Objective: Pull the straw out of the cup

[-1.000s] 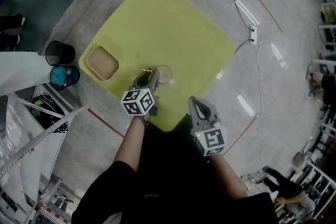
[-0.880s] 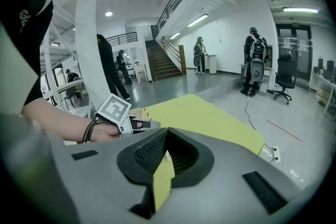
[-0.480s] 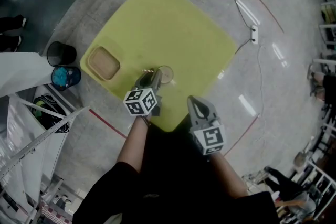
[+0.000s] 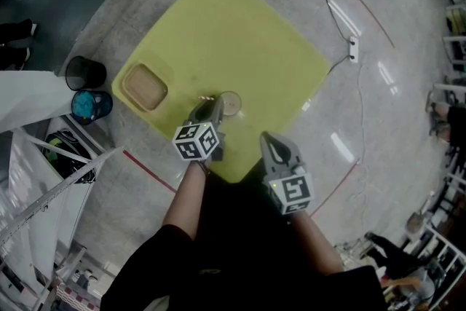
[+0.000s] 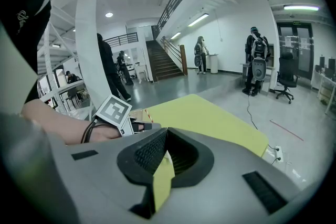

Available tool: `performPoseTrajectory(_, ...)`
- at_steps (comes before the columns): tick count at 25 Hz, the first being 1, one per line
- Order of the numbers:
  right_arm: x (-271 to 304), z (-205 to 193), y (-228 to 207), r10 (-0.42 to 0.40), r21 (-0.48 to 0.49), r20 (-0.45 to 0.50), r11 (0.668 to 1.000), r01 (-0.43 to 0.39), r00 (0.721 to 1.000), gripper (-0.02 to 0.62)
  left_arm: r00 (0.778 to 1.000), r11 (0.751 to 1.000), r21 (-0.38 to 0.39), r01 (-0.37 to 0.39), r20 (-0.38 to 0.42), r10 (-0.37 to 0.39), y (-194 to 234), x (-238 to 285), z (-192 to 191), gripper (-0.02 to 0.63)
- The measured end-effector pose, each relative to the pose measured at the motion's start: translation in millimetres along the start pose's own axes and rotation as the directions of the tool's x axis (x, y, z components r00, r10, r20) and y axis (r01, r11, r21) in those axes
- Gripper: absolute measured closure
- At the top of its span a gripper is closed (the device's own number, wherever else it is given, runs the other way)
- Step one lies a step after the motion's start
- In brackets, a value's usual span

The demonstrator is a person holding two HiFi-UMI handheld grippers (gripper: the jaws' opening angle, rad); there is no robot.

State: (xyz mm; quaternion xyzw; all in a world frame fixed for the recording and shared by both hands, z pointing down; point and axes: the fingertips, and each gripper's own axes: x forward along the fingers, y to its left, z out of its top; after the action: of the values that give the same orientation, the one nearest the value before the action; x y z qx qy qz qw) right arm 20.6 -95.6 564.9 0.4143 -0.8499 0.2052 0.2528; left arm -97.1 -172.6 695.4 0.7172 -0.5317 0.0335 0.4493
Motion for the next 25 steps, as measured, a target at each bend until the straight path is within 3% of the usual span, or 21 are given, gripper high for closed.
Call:
performPoseTrajectory(10,-2.0,0.1,0.7,-0.003,0.012,0.005,1.0,0.003,1.0,0.578,1.0,1.0,0.022,-0.014,0.007,0.014,-0.1,-3.8,3.1,0.538)
performPoseTrajectory(25,-9.2,0.2,4.8,-0.014,0.02,0.026,1.0,0.014,1.0,0.578,1.0,0.998,0.062,-0.005,0.029,0.003,-11.3,-13.0,11.9,0.543)
